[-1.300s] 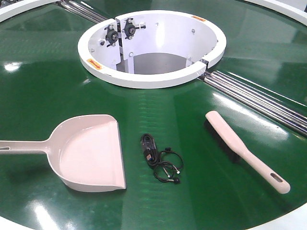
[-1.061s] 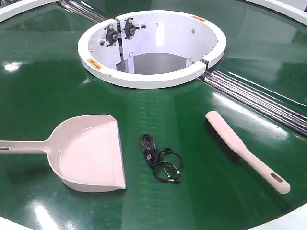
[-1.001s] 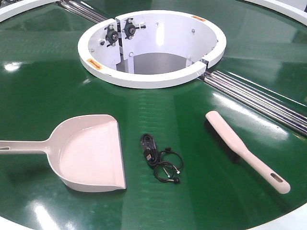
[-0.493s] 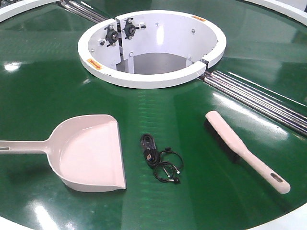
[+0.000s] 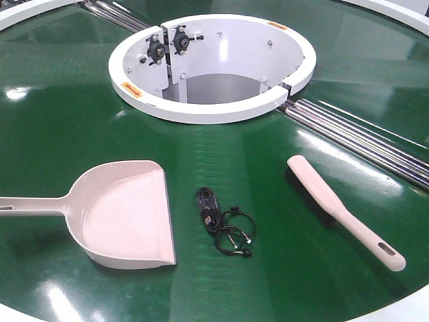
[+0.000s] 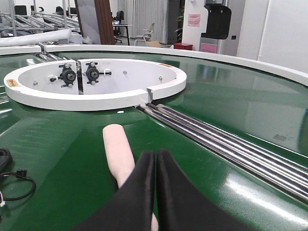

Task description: Clean and inspect green conveyor with broom and dustpan

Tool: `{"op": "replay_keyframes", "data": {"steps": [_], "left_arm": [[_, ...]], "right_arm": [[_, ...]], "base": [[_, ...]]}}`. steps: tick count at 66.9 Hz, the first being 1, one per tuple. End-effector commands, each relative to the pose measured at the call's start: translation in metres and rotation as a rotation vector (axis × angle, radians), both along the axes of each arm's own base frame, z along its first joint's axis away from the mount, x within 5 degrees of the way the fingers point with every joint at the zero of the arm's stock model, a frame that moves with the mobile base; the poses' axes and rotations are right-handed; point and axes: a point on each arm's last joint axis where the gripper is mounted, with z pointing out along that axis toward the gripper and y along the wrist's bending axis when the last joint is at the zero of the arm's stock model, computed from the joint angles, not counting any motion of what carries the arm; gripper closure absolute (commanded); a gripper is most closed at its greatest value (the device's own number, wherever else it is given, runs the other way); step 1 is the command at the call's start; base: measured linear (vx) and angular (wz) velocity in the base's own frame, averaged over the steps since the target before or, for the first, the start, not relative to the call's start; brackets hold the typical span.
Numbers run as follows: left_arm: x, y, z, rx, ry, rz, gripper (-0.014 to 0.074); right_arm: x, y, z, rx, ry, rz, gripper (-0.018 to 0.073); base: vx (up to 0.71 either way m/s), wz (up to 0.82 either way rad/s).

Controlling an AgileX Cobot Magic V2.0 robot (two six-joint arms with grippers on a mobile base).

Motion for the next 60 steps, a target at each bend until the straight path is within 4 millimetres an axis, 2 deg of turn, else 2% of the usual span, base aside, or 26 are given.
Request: {"op": "replay_keyframes", "data": {"steps": [1, 5, 12, 19, 27, 36, 60], "left_arm": [[-0.012, 0.0, 0.054, 0.018, -0.228, 0.002, 0.0603], [-0.014, 0.0, 0.076, 0.043, -0.235, 0.006, 0.0603], [-0.003, 0.0, 0.107, 0.052, -0.074, 0.005, 0.0603], [0.015, 0.0, 0.119, 0.046, 0.143, -0.002, 0.0603], [0.037, 0.0, 0.117, 0.044, 0.365, -0.008, 0.0603], [0.051, -0.002, 0.101, -0.001, 0.53, -0.03, 0.0603], [0.058, -0.001, 0.099, 0.022, 0.544, -0.02, 0.0574]], "right_arm": [[-0.001, 0.0, 0.006, 0.004, -0.085, 0.0, 0.0568], [-0.001, 0.0, 0.006, 0.004, -0.085, 0.0, 0.0568], [-0.001, 0.0, 0.006, 0.004, -0.085, 0.0, 0.0568], [-0.001, 0.0, 0.006, 0.004, -0.085, 0.0, 0.0568], [-0.001, 0.0, 0.006, 0.004, -0.085, 0.0, 0.0568], [-0.001, 0.0, 0.006, 0.004, -0.085, 0.0, 0.0568], [-0.001, 0.0, 0.006, 0.004, -0.085, 0.0, 0.0568]], "base": [[0.0, 0.0], [0.0, 0.0], [0.0, 0.0], [0.0, 0.0], [0.0, 0.0], [0.0, 0.0], [0.0, 0.0]]}}
